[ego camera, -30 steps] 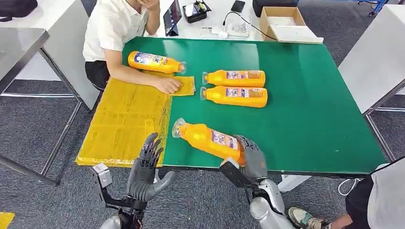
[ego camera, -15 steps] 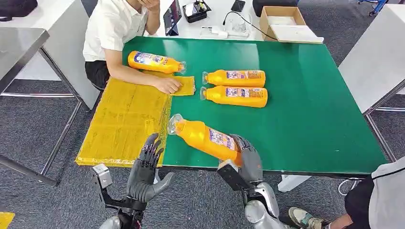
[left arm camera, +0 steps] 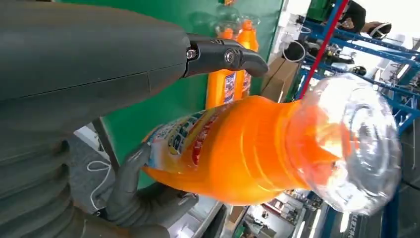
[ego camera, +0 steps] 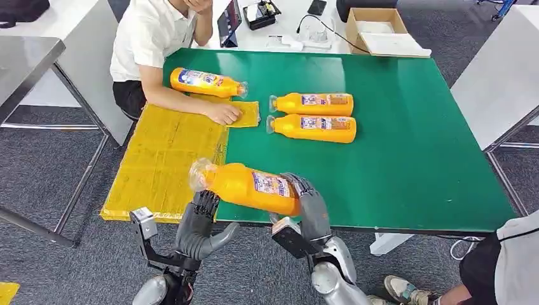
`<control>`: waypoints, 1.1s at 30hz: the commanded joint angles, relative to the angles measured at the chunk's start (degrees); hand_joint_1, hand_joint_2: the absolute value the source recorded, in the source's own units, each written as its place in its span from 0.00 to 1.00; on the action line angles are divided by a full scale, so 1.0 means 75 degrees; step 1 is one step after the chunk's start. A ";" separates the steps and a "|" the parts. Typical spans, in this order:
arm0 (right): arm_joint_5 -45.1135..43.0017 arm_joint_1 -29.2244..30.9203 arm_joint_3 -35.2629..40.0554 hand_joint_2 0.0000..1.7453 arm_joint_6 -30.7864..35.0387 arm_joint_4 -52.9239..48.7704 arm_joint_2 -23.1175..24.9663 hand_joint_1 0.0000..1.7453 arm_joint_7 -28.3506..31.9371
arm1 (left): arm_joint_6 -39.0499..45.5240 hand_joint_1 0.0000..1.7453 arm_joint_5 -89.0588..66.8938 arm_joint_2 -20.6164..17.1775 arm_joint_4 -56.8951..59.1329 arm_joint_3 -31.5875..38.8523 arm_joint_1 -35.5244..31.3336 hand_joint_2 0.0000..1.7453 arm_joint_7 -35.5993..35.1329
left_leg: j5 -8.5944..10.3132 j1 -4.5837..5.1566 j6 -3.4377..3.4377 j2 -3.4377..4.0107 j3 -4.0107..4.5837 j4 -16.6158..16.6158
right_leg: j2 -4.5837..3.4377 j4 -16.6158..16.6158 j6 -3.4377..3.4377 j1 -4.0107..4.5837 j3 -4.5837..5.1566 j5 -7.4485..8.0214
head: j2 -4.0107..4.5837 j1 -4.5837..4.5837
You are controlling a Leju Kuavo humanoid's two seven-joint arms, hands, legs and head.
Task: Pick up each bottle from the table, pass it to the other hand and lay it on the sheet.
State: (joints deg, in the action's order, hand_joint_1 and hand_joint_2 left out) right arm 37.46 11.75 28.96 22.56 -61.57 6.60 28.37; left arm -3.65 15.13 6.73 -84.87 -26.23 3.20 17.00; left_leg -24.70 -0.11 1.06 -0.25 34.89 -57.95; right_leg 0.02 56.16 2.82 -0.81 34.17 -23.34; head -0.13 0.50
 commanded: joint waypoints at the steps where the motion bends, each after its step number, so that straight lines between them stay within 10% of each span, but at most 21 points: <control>1: -0.0200 0.0426 0.0835 1.00 0.0132 -0.0013 0.0059 1.00 0.0457 | -0.0119 0.00 0.0158 0.0053 0.0848 -0.0257 -0.0510 1.00 -0.0058 | -0.0009 -0.0001 -0.0008 0.0007 -0.0026 0.0004 | -0.0004 0.0000 -0.0015 0.0003 -0.0022 -0.0009 | 0.0000 0.0003; 33: -0.0481 0.1350 0.2156 1.00 -0.0106 0.2897 0.0860 1.00 0.0118 | -0.0001 0.00 0.1274 0.0123 0.0519 -0.0593 -0.0962 1.00 0.0044 | -0.0013 -0.0007 -0.0011 0.0004 -0.0051 0.0008 | 0.0000 -0.0005 -0.0021 0.0009 -0.0048 -0.0015 | 0.0000 -0.0006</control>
State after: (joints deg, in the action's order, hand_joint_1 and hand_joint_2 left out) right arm 31.63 18.46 40.22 20.70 -48.56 12.26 30.62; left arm -4.61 25.55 8.15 -83.73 -28.59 -0.77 18.71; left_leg -24.69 -0.11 1.07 -0.25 34.91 -57.95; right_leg 0.01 56.17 2.82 -0.81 34.20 -23.34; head -0.13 0.46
